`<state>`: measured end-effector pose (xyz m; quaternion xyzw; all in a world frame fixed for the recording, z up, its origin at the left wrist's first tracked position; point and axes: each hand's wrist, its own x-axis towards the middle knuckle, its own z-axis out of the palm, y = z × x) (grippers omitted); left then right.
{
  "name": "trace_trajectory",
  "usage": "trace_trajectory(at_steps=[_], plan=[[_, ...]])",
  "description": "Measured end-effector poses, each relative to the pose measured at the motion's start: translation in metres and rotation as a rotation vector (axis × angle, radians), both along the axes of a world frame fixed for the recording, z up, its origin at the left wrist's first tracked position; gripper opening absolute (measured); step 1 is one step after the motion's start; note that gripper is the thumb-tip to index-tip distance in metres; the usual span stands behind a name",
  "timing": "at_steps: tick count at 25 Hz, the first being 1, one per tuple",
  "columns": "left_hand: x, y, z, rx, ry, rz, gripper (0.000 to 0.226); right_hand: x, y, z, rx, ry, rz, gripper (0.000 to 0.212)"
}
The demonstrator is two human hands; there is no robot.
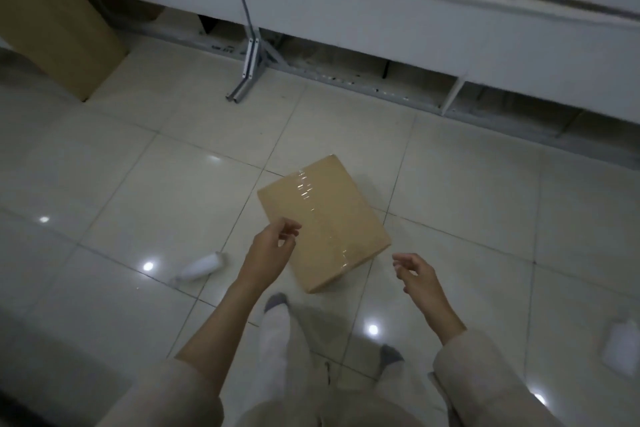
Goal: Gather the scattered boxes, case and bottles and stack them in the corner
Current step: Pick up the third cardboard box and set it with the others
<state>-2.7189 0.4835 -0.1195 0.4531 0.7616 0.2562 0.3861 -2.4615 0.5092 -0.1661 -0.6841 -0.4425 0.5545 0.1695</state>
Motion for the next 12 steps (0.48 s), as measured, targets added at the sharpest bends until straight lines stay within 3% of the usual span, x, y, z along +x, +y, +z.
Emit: trace_trajectory(at_steps=[3,6,12], plan=[[-0.032,0.045,-0.028,-0.057,0.018,-0.121,0.023,-0.033,0.008,-0.037,-0.060,-0.006,-0.192,0.027],[-0.055,0.087,-0.078,-0.121,0.048,-0.241,0.024,-0.065,0.013,-0.093,-0.180,-0.019,-0.246,0.031],[-0.078,0.157,-0.224,-0.150,0.188,-0.462,0.035,-0.104,0.023,-0.228,-0.325,0.003,-0.375,0.057]])
